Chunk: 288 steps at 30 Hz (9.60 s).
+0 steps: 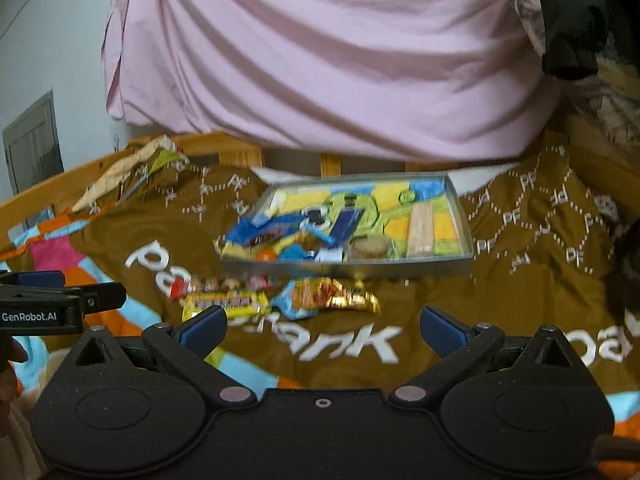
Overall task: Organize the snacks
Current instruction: 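Withdraw both tools from the tray over the remaining snack bags, then reach the left tool to the quail-egg bag while the right tool reaches the gold snack bag, then grasp the quail-egg bag with the left tool while the right tool grasps the gold snack bag, then carry the quail-egg bag and gold snack bag into the tray and open both tools, then withdraw both tools from the tray over the remaining two packets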
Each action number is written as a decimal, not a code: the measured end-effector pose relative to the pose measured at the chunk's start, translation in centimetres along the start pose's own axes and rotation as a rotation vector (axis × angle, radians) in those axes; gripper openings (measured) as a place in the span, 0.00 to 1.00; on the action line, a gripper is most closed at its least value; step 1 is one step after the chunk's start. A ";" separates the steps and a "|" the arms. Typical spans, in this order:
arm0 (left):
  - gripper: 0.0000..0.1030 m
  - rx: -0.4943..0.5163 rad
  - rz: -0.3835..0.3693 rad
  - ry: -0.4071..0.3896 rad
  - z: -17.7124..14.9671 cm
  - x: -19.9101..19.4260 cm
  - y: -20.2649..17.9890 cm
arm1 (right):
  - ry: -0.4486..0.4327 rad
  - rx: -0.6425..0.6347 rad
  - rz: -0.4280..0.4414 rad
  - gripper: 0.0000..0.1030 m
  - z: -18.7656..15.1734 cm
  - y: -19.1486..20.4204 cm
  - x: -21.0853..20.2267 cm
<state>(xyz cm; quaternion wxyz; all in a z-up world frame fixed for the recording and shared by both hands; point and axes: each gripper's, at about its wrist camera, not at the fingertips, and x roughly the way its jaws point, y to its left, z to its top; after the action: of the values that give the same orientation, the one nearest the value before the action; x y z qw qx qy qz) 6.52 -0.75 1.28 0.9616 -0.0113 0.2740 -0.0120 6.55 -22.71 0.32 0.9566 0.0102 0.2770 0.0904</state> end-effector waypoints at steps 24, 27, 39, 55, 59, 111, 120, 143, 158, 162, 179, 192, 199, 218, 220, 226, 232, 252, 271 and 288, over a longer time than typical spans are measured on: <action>1.00 -0.020 0.044 0.034 -0.7 -0.7 0.4 | 0.058 -0.019 -0.026 0.99 -1.0 0.6 -0.4; 1.00 -0.029 0.029 0.055 -0.4 -0.3 0.6 | 0.063 -0.015 -0.026 0.99 -0.9 0.6 -0.3; 1.00 -0.031 -0.012 0.142 1.4 4.5 2.0 | 0.104 -0.058 0.018 0.99 -0.2 0.9 1.4; 1.00 0.156 0.000 0.201 2.9 14.0 2.2 | 0.184 -0.158 0.158 0.99 1.9 0.4 8.7; 1.00 0.243 -0.013 0.174 3.1 15.5 1.6 | 0.215 -0.117 0.163 0.99 2.3 0.0 11.8; 0.73 0.000 -0.361 0.472 4.7 22.7 4.1 | 0.427 0.492 0.233 0.40 1.7 -4.9 20.0; 0.65 -0.023 -0.374 0.475 4.6 23.0 4.0 | 0.361 0.644 0.264 0.52 1.1 -6.8 22.1; 0.55 -0.138 -0.345 0.516 3.7 18.9 4.2 | 0.318 0.339 0.231 0.17 2.6 -2.8 18.0; 0.48 -0.094 -0.359 0.541 3.3 19.7 4.0 | 0.322 0.371 0.243 0.17 2.0 -3.1 19.7; 0.46 -0.097 -0.345 0.528 3.5 19.2 3.9 | 0.290 0.308 0.226 0.16 2.5 -2.4 18.9; 0.46 -0.186 -0.375 0.447 3.6 16.3 5.0 | 0.181 0.131 0.179 0.16 3.5 -0.8 16.4; 0.46 -0.251 -0.424 0.281 5.7 15.8 5.0 | 0.063 0.050 0.171 0.16 4.8 0.2 15.0; 0.46 -0.299 -0.446 0.193 8.7 17.5 4.3 | -0.032 0.028 0.157 0.16 6.8 0.2 15.1; 0.46 -0.231 -0.351 0.108 10.4 26.9 1.5 | -0.054 -0.035 0.104 0.16 9.4 -1.3 23.0; 0.46 -0.222 -0.339 0.112 10.1 27.5 1.3 | -0.030 -0.027 0.104 0.16 9.0 -1.6 24.0; 0.47 -0.178 -0.298 0.120 9.6 28.4 0.6 | 0.017 -0.017 0.091 0.16 8.5 -2.0 25.4; 0.51 -0.138 -0.268 0.139 9.3 28.9 -0.1 | 0.056 -0.026 0.040 0.22 8.5 -2.4 26.1; 0.98 -0.117 -0.148 -0.018 11.0 20.2 0.2 | -0.109 -0.002 -0.054 0.95 9.7 -3.3 18.8; 1.00 -0.115 -0.032 -0.113 7.7 8.2 1.4 | -0.244 0.005 -0.061 0.99 6.7 -2.8 6.6; 1.00 -0.132 0.008 0.028 2.4 2.5 1.8 | -0.039 0.062 -0.072 0.99 0.6 -1.1 1.0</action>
<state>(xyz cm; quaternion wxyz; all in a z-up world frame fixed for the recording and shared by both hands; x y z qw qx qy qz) 9.94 1.06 1.92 0.9549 -0.0733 0.2875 0.0099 7.84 -23.61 0.21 0.9637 0.0317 0.2611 0.0469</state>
